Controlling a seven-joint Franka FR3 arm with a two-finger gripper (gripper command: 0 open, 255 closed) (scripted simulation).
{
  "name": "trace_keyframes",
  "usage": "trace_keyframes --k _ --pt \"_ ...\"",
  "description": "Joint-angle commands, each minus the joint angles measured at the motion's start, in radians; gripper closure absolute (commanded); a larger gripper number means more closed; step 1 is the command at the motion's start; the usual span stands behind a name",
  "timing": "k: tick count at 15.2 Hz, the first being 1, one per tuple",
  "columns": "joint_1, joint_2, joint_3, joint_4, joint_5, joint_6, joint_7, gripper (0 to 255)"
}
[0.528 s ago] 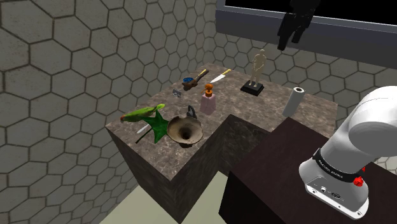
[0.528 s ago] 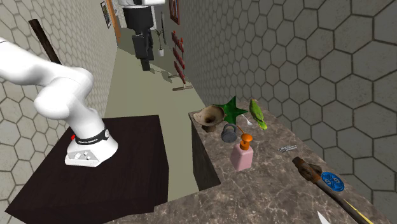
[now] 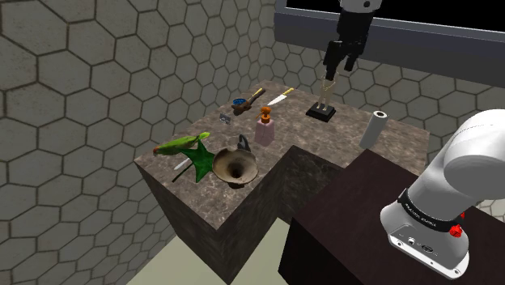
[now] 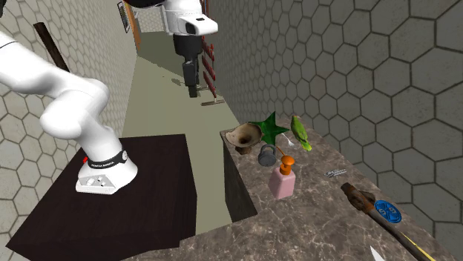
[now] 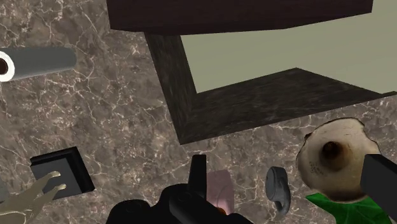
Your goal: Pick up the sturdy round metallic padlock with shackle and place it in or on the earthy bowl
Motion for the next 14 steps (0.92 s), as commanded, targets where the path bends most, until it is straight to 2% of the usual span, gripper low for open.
trace_keyframes --k 1,7,14 --pt "0.006 0.059 0.014 -0.002 0.011 0.06 0.025 0" --pt "0.018 0.266 0.04 0.022 0.029 0.233 0.079 0" --pt "0.028 0.532 0.066 0.115 0.036 0.397 0.139 0"
